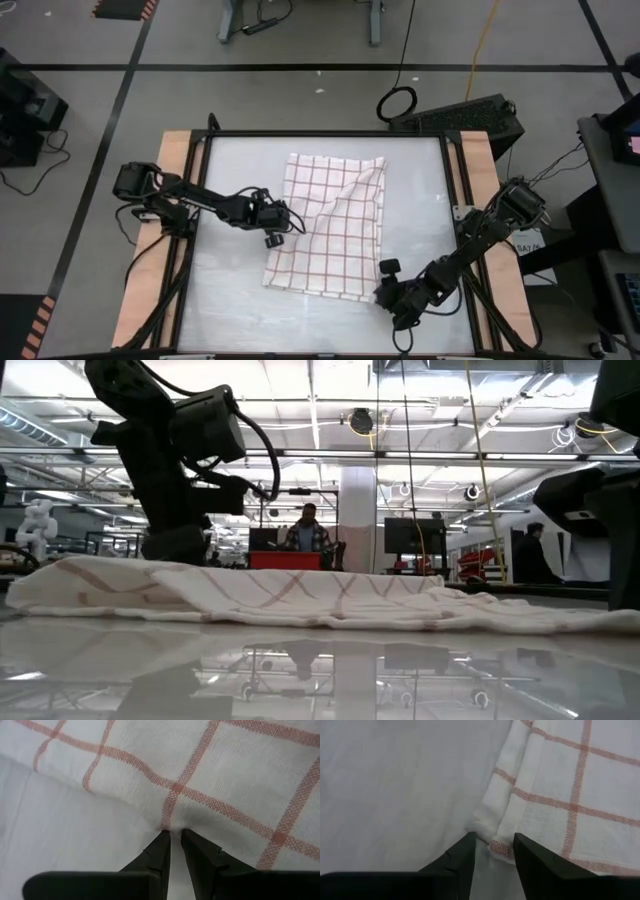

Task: Roll towel
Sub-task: Fold the white checkered towel

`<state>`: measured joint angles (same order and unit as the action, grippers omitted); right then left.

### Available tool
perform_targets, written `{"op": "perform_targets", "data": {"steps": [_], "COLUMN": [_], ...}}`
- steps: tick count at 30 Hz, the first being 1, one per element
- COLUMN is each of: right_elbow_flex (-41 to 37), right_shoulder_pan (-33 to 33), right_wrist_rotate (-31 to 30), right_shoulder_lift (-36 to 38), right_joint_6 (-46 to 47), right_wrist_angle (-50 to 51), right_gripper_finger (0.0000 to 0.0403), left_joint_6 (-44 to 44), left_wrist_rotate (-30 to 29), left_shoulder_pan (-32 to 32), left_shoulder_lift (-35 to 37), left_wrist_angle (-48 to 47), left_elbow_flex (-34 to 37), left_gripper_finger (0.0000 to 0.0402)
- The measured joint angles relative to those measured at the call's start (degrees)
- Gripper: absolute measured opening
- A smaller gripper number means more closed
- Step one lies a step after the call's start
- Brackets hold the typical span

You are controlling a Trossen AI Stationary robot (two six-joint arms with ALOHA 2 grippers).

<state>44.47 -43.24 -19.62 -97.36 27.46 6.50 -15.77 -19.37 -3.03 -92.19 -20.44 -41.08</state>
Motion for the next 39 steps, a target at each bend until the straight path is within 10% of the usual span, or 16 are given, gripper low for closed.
{"op": "perform_targets", "data": {"steps": [15, 39], "right_elbow_flex": [0.0, 0.0], "right_shoulder_pan": [0.0, 0.0], "right_wrist_rotate": [5.0, 4.9], "right_shoulder_lift": [3.0, 5.2], "right_joint_6": [3.7, 7.2], "right_wrist_angle": [4.0, 4.5], "right_gripper_finger": [0.0008, 0.0127], "left_joint_6": [-0.3, 1.1], "left_wrist_rotate": [-0.2, 1.1], "left_shoulder_pan": [0.0, 0.0], "left_shoulder_lift": [-0.5, -0.6], "left_wrist_angle": [0.7, 4.6], "left_elbow_flex": [0.1, 0.2], "left_gripper_finger": [0.0066, 0.0066]}}
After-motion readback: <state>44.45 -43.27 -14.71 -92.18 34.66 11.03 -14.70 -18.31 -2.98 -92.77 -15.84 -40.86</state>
